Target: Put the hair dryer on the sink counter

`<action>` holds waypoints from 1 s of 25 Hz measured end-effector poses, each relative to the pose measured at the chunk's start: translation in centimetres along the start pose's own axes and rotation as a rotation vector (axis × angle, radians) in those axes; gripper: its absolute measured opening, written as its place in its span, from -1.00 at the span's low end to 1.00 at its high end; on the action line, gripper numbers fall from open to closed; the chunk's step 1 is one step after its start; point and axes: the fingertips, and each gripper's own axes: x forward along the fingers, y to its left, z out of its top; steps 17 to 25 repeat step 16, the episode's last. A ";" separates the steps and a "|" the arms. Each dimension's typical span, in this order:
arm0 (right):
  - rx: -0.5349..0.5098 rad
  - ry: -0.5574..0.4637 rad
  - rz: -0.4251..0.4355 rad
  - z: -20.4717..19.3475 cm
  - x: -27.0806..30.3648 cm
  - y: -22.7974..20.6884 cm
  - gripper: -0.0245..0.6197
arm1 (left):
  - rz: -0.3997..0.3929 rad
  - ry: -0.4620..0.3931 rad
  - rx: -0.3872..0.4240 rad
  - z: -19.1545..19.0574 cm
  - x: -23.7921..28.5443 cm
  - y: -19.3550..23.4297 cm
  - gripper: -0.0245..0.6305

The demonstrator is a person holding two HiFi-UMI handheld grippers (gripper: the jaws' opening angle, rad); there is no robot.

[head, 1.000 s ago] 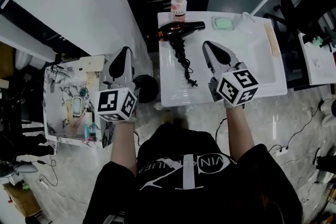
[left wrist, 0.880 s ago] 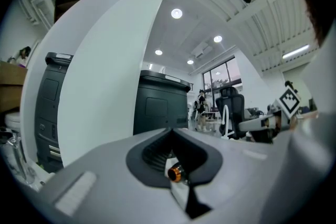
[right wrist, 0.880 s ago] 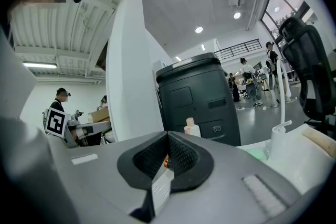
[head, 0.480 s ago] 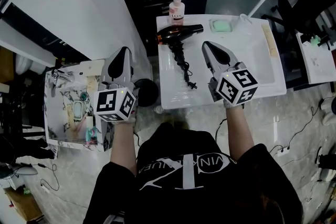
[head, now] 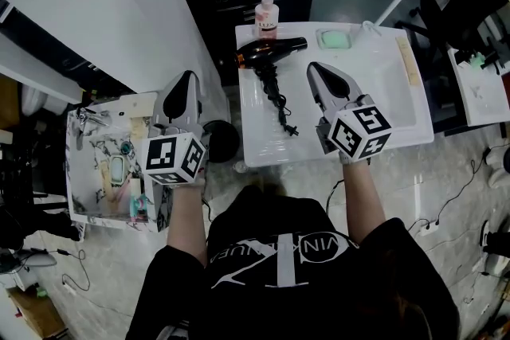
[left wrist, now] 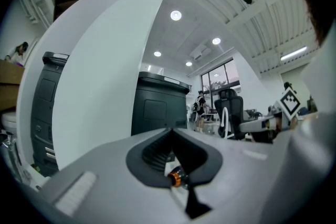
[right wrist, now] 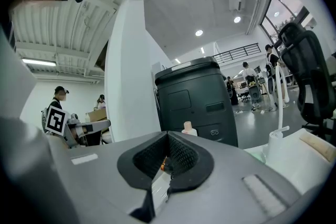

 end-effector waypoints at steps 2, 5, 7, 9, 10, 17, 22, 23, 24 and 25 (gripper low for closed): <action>-0.002 0.000 -0.002 0.0 0.1 0.0 -0.91 | -0.002 0.002 -0.001 -0.1 0.1 0.0 -0.93; -0.003 0.002 -0.003 -0.1 0.2 0.0 -0.91 | -0.006 0.006 -0.003 -0.3 0.2 0.1 -0.93; -0.001 0.004 -0.003 -0.2 0.2 0.0 -0.91 | -0.008 0.007 -0.005 -0.4 0.2 0.1 -0.93; 0.000 0.005 -0.003 -0.3 0.3 0.0 -0.91 | -0.009 0.008 -0.007 -0.5 0.3 0.2 -0.93; 0.000 0.006 -0.003 -0.4 0.3 0.0 -0.91 | -0.009 0.009 -0.008 -0.5 0.3 0.2 -0.93; -0.002 0.009 -0.001 -0.5 0.8 -0.1 -0.91 | -0.016 0.015 -0.014 -1.0 0.7 0.1 -0.93; -0.002 0.009 -0.001 -0.5 0.8 -0.1 -0.91 | -0.016 0.015 -0.014 -1.0 0.7 0.1 -0.93; -0.002 0.009 -0.001 -0.5 0.8 -0.1 -0.91 | -0.016 0.015 -0.014 -1.0 0.7 0.1 -0.93; -0.002 0.009 -0.001 -0.5 0.8 -0.1 -0.91 | -0.016 0.015 -0.014 -1.0 0.7 0.1 -0.93; -0.002 0.009 -0.001 -0.5 0.8 -0.1 -0.91 | -0.016 0.015 -0.014 -1.0 0.7 0.1 -0.93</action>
